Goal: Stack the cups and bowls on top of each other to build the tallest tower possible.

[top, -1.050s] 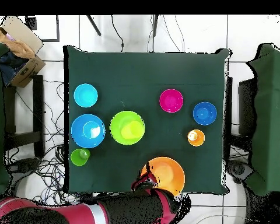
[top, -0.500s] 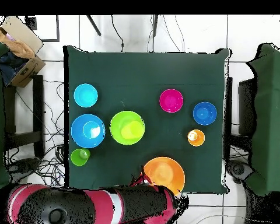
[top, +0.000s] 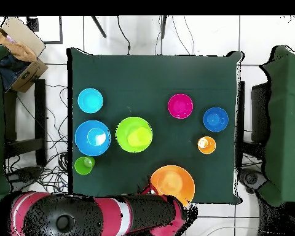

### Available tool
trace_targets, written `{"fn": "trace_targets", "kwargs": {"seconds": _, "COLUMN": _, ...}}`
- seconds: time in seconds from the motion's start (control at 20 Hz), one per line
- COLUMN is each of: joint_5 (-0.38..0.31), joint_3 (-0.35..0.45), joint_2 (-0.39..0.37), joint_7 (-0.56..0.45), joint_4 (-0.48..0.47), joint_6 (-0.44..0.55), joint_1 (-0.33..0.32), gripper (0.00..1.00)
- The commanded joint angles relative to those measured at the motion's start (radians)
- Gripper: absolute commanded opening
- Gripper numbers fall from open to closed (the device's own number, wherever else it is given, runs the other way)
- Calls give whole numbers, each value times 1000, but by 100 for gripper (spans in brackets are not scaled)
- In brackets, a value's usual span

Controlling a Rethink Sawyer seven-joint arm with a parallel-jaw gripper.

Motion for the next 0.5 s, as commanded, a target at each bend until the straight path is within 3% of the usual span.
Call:
{"fn": "trace_targets", "kwargs": {"seconds": 0.05, "joint_5": 75, "joint_3": 116, "joint_2": -3, "joint_7": -11, "joint_4": -65, "joint_6": 48, "joint_1": 20, "gripper": 100}}
{"fn": "trace_targets", "kwargs": {"seconds": 0.25, "joint_5": 13, "joint_3": 151, "joint_2": -99, "joint_7": 100, "joint_4": -44, "joint_6": 128, "joint_1": 51, "gripper": 100}}
{"fn": "trace_targets", "kwargs": {"seconds": 0.35, "joint_5": -122, "joint_3": 202, "joint_2": -230, "joint_7": 266, "joint_4": -26, "joint_6": 211, "joint_1": 64, "gripper": 100}}
{"fn": "trace_targets", "kwargs": {"seconds": 0.5, "joint_5": -395, "joint_3": 291, "joint_2": -507, "joint_7": 653, "joint_4": 12, "joint_6": 279, "joint_1": 98, "gripper": 100}}
